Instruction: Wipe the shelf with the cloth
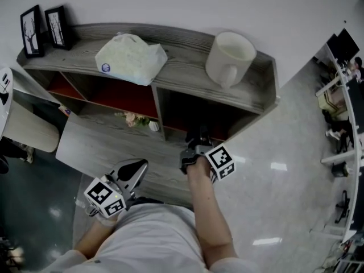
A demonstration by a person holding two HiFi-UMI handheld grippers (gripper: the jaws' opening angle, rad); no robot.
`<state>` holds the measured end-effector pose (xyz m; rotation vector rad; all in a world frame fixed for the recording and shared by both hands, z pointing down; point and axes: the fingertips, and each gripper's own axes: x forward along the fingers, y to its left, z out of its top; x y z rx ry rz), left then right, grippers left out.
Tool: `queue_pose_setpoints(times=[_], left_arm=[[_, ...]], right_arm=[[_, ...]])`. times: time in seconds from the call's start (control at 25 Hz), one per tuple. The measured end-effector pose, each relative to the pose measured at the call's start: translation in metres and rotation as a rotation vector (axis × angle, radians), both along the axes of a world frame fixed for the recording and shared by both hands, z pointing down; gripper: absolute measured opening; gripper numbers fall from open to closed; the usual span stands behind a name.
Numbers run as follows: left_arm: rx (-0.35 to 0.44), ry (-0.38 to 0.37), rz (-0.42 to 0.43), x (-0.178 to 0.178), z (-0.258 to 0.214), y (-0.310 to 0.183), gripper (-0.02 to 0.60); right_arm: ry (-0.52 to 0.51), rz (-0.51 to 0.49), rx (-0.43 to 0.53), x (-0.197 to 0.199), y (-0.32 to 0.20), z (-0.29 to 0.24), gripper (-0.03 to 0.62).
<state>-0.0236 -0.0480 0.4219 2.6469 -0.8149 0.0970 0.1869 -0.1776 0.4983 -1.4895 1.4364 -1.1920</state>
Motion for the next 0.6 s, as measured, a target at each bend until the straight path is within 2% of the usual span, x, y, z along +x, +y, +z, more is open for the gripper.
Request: queue_pose_setpoints(times=[0.24, 0.48, 0.6], left_arm=[[0.006, 0.004, 0.070, 0.024, -0.002, 0.002, 0.015], [0.011, 0.004, 0.119, 0.043, -0.003, 0.007, 0.015], [0.010, 0.001, 0.127, 0.049, -0.003, 0.007, 0.015]], right_arm=[[0.003, 0.152, -0.011, 0.062, 0.027, 0.004, 0.054], [-0.017, 0.145, -0.011, 0.067, 0.039, 0.008, 0.054], [0.024, 0.106, 0.033, 0.059, 0.032, -0.008, 0.054]])
